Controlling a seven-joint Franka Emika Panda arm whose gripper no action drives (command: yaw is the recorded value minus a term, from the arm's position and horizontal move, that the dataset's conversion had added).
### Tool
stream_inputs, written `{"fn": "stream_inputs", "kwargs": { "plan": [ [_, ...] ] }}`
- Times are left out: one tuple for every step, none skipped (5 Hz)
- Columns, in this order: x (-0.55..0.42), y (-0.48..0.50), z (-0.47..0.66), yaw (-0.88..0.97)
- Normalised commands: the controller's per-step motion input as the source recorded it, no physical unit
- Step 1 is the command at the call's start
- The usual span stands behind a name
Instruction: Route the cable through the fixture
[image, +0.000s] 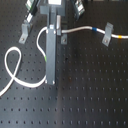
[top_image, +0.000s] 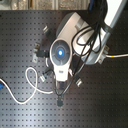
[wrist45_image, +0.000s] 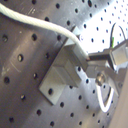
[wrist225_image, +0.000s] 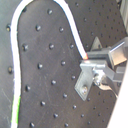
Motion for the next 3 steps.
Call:
{"fn": "stream_inputs", "kwargs": {
  "plan": [
    [-0.074,0.266,-0.26,0.00],
    [-0.153,0.269,-0.31,0.00],
    [-0.001,-0.179,-0.44,-0.26]
  ]
}}
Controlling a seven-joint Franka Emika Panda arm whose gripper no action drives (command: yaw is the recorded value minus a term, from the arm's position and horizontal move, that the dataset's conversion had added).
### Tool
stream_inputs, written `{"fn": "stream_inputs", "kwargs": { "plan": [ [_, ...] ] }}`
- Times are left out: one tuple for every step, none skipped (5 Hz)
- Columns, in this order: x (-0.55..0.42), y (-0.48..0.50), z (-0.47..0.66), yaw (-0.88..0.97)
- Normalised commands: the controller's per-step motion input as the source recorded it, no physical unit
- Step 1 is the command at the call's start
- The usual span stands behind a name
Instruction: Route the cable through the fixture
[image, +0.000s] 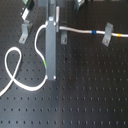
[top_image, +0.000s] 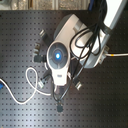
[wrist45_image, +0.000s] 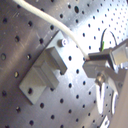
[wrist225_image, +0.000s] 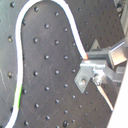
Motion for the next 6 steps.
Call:
{"fn": "stream_inputs", "kwargs": {
  "plan": [
    [0.010,-0.275,-0.42,-0.35],
    [0.044,-0.228,-0.32,-0.31],
    [0.158,-0.241,-0.13,-0.18],
    [0.150,-0.131,0.00,0.01],
    [0.140,-0.125,0.00,0.14],
    [0.097,-0.159,0.00,0.20]
  ]
}}
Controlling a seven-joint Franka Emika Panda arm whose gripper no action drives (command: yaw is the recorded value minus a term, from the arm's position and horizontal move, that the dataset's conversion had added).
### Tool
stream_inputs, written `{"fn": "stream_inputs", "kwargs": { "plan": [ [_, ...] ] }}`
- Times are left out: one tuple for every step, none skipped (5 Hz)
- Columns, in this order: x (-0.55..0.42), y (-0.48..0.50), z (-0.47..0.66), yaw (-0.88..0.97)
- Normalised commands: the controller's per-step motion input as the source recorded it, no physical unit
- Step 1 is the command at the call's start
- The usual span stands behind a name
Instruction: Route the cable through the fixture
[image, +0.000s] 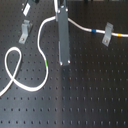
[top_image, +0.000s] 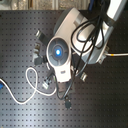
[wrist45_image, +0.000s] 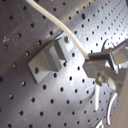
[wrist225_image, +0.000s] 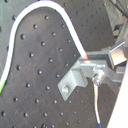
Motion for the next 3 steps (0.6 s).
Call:
{"fn": "stream_inputs", "kwargs": {
  "plan": [
    [0.047,-0.253,0.01,0.21],
    [0.032,-0.268,0.02,0.17],
    [0.018,-0.268,0.11,0.16]
  ]
}}
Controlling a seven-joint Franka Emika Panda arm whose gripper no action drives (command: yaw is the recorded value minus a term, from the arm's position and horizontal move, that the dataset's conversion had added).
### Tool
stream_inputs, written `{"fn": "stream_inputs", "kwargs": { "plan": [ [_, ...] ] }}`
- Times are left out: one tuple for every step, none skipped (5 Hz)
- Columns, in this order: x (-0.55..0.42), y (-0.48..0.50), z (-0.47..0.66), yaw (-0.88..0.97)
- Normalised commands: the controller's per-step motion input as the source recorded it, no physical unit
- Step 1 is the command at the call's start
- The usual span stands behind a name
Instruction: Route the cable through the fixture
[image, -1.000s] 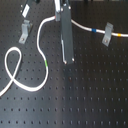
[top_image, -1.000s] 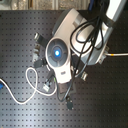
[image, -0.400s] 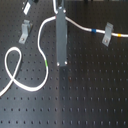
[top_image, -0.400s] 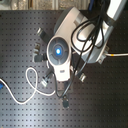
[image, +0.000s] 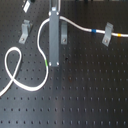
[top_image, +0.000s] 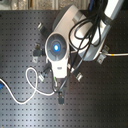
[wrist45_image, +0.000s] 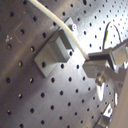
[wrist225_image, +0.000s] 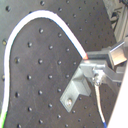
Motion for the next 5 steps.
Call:
{"fn": "stream_inputs", "kwargs": {
  "plan": [
    [0.010,-0.165,0.28,0.03],
    [-0.039,-0.082,0.36,0.01],
    [-0.067,0.078,0.35,0.03],
    [-0.099,0.173,0.51,0.00],
    [-0.119,0.266,0.44,0.07]
  ]
}}
